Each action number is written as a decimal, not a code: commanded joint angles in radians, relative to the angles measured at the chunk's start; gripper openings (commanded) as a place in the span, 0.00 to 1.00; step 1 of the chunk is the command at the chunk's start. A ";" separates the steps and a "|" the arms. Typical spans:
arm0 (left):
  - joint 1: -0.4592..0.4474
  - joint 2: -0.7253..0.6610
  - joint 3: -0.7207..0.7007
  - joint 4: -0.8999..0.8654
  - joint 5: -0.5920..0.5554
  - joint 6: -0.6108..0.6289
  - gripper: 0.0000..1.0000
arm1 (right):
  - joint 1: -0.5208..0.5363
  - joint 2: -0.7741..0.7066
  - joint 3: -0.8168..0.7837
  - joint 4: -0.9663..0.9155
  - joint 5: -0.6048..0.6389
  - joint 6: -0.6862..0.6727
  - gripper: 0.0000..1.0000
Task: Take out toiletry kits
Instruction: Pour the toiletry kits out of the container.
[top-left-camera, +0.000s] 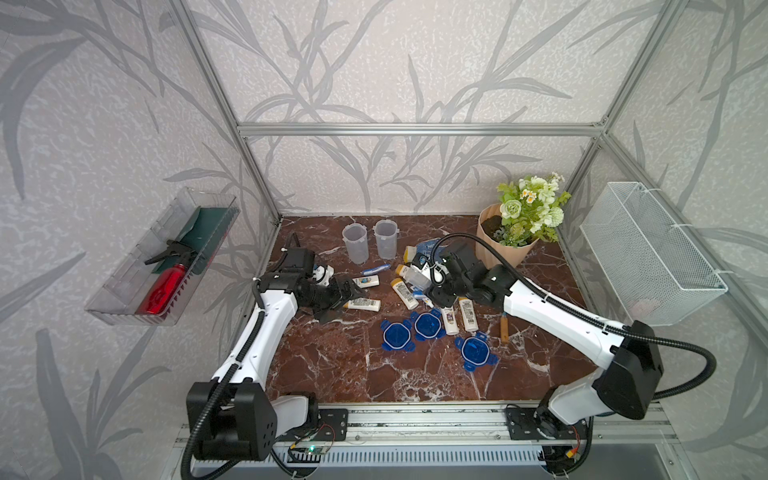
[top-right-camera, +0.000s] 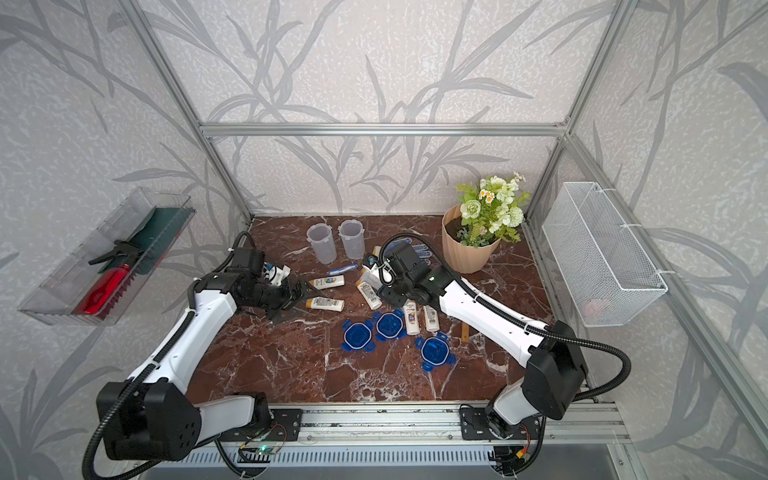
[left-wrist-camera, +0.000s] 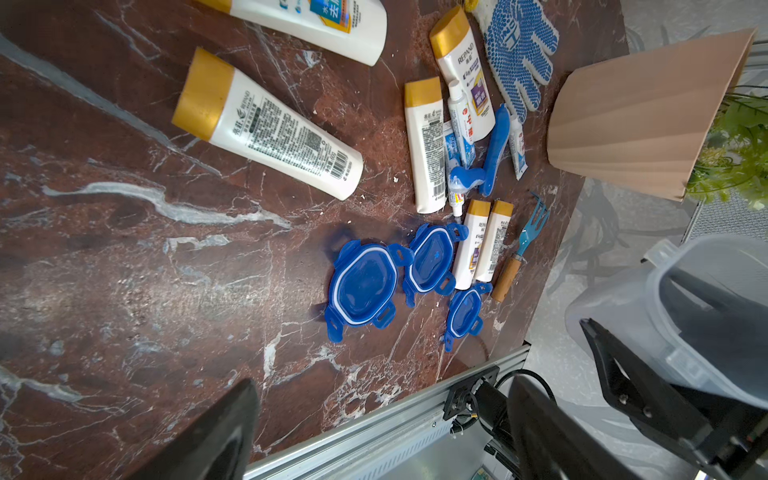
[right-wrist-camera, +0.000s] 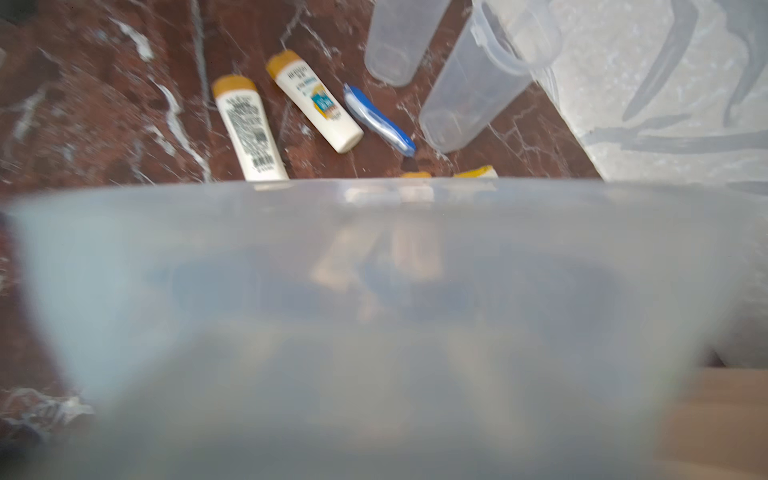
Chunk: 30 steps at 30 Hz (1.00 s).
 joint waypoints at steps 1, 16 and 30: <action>0.005 0.000 0.037 -0.003 0.011 -0.005 0.93 | 0.008 -0.033 -0.011 0.123 -0.181 0.067 0.61; 0.003 -0.152 0.002 0.239 0.156 -0.134 0.96 | 0.050 0.085 -0.020 0.411 -0.523 0.183 0.58; -0.007 -0.151 -0.063 0.392 0.341 -0.213 0.45 | 0.138 0.143 0.006 0.547 -0.550 0.100 0.61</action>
